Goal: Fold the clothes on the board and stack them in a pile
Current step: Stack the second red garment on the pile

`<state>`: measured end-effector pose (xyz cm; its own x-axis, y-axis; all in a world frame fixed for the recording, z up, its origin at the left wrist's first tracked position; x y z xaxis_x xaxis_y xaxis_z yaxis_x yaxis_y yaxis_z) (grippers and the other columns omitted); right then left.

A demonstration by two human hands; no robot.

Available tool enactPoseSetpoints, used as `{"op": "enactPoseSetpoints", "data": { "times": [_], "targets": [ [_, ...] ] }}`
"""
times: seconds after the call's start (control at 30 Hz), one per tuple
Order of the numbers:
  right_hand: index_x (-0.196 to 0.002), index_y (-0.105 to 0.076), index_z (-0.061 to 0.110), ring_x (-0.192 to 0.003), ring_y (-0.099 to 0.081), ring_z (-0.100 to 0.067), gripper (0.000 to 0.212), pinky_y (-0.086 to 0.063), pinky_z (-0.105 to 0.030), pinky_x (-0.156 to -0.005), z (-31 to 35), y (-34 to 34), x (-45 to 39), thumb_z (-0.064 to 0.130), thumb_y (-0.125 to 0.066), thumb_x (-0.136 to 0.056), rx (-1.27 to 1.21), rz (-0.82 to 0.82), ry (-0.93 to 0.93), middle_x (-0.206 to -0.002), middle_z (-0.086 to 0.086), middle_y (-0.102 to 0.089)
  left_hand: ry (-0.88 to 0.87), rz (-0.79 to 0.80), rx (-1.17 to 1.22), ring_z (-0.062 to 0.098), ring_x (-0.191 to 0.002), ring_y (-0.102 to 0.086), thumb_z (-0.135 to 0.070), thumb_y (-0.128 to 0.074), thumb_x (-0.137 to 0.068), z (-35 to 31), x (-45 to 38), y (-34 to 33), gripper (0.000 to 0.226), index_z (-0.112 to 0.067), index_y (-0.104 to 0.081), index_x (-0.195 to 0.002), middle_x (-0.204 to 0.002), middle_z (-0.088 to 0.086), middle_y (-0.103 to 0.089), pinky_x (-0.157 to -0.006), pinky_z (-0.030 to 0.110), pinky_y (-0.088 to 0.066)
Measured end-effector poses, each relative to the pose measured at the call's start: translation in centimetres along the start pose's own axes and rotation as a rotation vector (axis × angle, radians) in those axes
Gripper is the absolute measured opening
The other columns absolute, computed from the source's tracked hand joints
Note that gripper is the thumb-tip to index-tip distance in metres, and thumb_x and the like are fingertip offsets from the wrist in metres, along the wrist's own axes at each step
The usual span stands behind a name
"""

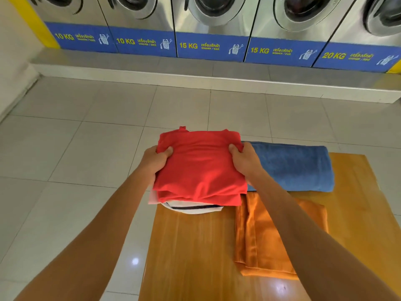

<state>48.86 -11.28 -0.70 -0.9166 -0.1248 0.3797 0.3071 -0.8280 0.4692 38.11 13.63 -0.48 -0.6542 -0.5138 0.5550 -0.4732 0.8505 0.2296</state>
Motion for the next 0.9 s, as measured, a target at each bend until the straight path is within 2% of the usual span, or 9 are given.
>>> {"op": "enactPoseSetpoints", "data": {
  "times": [0.13, 0.23, 0.37, 0.53, 0.63, 0.7, 0.77, 0.83, 0.9],
  "targets": [
    [-0.085, -0.049, 0.014, -0.076, -0.051, -0.018, 0.035, -0.038, -0.032, -0.064, 0.9, 0.7, -0.9, 0.043, -0.047, -0.104, -0.087, -0.079, 0.041, -0.079, 0.003, -0.051, -0.109, -0.008, 0.049, 0.019, -0.088, -0.066, -0.036, -0.069, -0.090, -1.6, 0.1, 0.6, 0.030, -0.019, -0.067, -0.115, -0.096, 0.001, -0.070, -0.078, 0.031, -0.053],
    [-0.075, -0.043, 0.018, -0.069, -0.047, -0.017, 0.039, -0.034, -0.031, -0.058, 1.3, 0.4, -1.3, 0.044, -0.045, -0.104, -0.089, -0.120, 0.066, -0.073, 0.004, -0.047, -0.146, -0.045, 0.097, 0.019, -0.090, -0.067, -0.039, -0.068, -0.090, -2.5, -0.1, 1.2, 0.036, -0.019, -0.068, -0.119, -0.101, 0.002, -0.070, -0.080, 0.031, -0.053],
    [-0.088, -0.052, 0.011, -0.088, -0.055, -0.024, 0.036, -0.040, -0.036, -0.075, 0.4, -0.7, -1.0, 0.043, -0.045, -0.104, -0.024, -0.099, 0.047, -0.085, 0.000, -0.055, -0.033, -0.050, 0.009, 0.026, -0.094, -0.063, -0.043, -0.065, -0.091, 0.0, -0.4, 0.7, 0.048, -0.010, -0.064, -0.125, -0.113, 0.011, -0.067, -0.082, 0.034, -0.049],
    [-0.093, -0.056, 0.010, -0.091, -0.058, -0.024, 0.038, -0.043, -0.037, -0.078, 0.3, -0.3, -0.6, 0.045, -0.046, -0.104, -0.026, -0.080, 0.050, -0.090, -0.002, -0.059, -0.006, -0.128, -0.004, 0.031, -0.101, -0.062, -0.051, -0.064, -0.088, 0.9, 0.0, 0.8, 0.053, -0.010, -0.064, -0.121, -0.110, 0.009, -0.064, -0.091, 0.041, -0.050],
    [-0.106, -0.063, 0.012, -0.092, -0.059, -0.021, 0.036, -0.044, -0.034, -0.076, 0.3, 0.8, 0.5, 0.044, -0.049, -0.102, 0.058, -0.125, 0.089, -0.098, 0.000, -0.064, 0.017, -0.175, 0.023, 0.032, -0.108, -0.060, -0.047, -0.060, -0.092, 1.7, 0.6, 1.7, 0.049, -0.009, -0.063, -0.122, -0.116, 0.008, -0.064, -0.099, 0.048, -0.049],
    [-0.101, -0.065, 0.019, -0.083, -0.066, -0.019, 0.030, -0.053, -0.035, -0.070, -0.7, 2.6, 1.6, 0.045, -0.052, -0.099, 0.124, -0.203, 0.106, -0.091, 0.003, -0.071, 0.021, -0.183, 0.049, 0.032, -0.108, -0.061, -0.043, -0.055, -0.096, 2.7, 1.5, 2.4, 0.037, -0.011, -0.063, -0.112, -0.117, 0.010, -0.065, -0.096, 0.049, -0.051],
    [-0.087, -0.063, 0.025, -0.073, -0.072, -0.021, 0.023, -0.062, -0.043, -0.067, -3.0, 5.1, 3.2, 0.043, -0.053, -0.096, 0.142, -0.277, 0.075, -0.079, 0.003, -0.074, 0.056, -0.188, 0.119, 0.030, -0.101, -0.064, -0.035, -0.048, -0.100, 4.5, 2.9, 3.2, 0.030, -0.011, -0.062, -0.111, -0.110, 0.009, -0.068, -0.085, 0.043, -0.054],
    [-0.085, -0.065, 0.023, -0.077, -0.072, -0.025, 0.021, -0.060, -0.042, -0.070, -5.9, 8.3, 5.6, 0.037, -0.053, -0.095, 0.211, -0.363, 0.012, -0.078, 0.001, -0.073, 0.115, -0.198, 0.198, 0.026, -0.088, -0.064, -0.029, -0.043, -0.101, 7.0, 4.7, 3.8, 0.029, -0.009, -0.060, -0.114, -0.101, 0.008, -0.069, -0.074, 0.036, -0.050],
    [-0.088, -0.068, 0.017, -0.088, -0.068, -0.033, 0.021, -0.051, -0.037, -0.072, -9.0, 11.6, 8.2, 0.031, -0.054, -0.094, 0.268, -0.450, -0.080, -0.086, -0.005, -0.073, 0.174, -0.185, 0.236, 0.022, -0.077, -0.063, -0.027, -0.042, -0.103, 9.8, 6.5, 3.6, 0.029, -0.007, -0.060, -0.112, -0.091, 0.007, -0.068, -0.070, 0.034, -0.048]
  ]
}}
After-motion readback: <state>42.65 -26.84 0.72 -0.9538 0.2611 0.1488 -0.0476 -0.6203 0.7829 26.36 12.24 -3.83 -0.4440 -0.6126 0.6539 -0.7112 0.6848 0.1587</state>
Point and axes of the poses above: each hand's wrist, its own x-axis away from the middle knuckle, its own y-axis out of the back of the hand, z = x × y, the point moved 5 cm from there along -x, towards the middle knuckle
